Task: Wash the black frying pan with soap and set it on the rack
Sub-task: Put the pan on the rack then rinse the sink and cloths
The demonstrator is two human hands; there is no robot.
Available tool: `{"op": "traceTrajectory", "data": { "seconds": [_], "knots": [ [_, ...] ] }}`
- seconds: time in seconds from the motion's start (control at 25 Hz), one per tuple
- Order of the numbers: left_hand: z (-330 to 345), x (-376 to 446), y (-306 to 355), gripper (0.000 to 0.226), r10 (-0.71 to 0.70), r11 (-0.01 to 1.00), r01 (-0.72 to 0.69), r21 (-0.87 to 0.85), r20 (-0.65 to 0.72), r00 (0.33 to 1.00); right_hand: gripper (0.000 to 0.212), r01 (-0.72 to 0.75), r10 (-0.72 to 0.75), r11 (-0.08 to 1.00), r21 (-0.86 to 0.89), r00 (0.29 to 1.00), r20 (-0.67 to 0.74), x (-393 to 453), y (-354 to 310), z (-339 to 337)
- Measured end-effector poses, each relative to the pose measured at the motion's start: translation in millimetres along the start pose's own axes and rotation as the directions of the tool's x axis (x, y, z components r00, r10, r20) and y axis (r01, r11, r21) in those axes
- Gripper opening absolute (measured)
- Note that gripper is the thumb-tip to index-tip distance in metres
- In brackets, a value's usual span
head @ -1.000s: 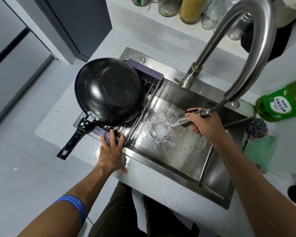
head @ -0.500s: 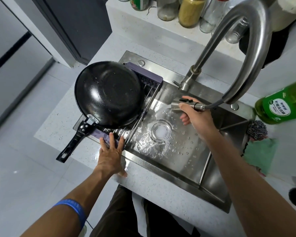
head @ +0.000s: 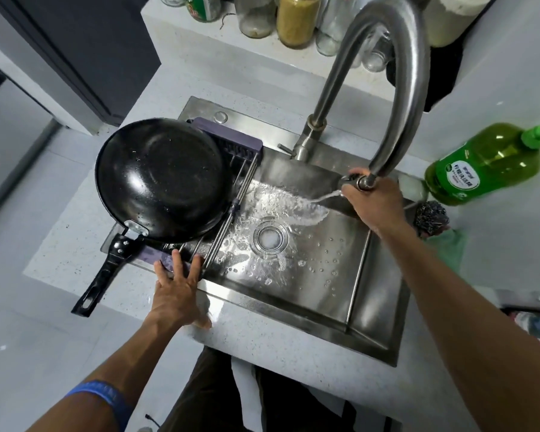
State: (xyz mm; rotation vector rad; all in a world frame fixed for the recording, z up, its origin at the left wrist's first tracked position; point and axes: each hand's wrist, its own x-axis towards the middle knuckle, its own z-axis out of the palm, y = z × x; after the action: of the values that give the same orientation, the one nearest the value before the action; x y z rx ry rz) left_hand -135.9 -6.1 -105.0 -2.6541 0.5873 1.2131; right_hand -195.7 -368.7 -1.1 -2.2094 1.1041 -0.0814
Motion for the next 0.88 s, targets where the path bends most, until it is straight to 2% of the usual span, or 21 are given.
{"op": "traceTrajectory", "data": {
  "seconds": [0.12,0.28,0.48,0.68,0.88],
  "knots": [
    [0.2,2.0,-0.4,0.149,0.002,0.999,-0.003,0.032,0.010,1.000,0.023,0.004,-0.006,0.996,-0.089,1.000,-0.025,3.3,15.3,-14.4],
    [0.8,2.9,0.5,0.151,0.002,1.000,-0.003,0.030,0.014,1.000,0.016,-0.149,0.149,0.989,0.007,0.984,-0.101,-1.5,38.8,-25.5],
    [-1.2,2.6,1.4,0.150,-0.003,1.000,0.003,0.022,0.020,1.000,0.032,-0.138,0.129,0.932,-0.335,0.990,-0.049,-6.5,40.9,-41.2],
    [-0.6,1.8,2.4,0.151,-0.006,0.999,0.006,0.034,-0.002,1.000,0.032,-0.044,0.119,0.897,-0.439,0.982,0.145,-13.5,28.4,-49.5],
    [-2.2,-1.0,3.1,0.150,-0.012,1.000,0.012,0.015,-0.008,1.000,0.040,-0.048,0.151,0.956,-0.288,0.925,0.348,-14.0,38.1,-37.1]
  ]
}}
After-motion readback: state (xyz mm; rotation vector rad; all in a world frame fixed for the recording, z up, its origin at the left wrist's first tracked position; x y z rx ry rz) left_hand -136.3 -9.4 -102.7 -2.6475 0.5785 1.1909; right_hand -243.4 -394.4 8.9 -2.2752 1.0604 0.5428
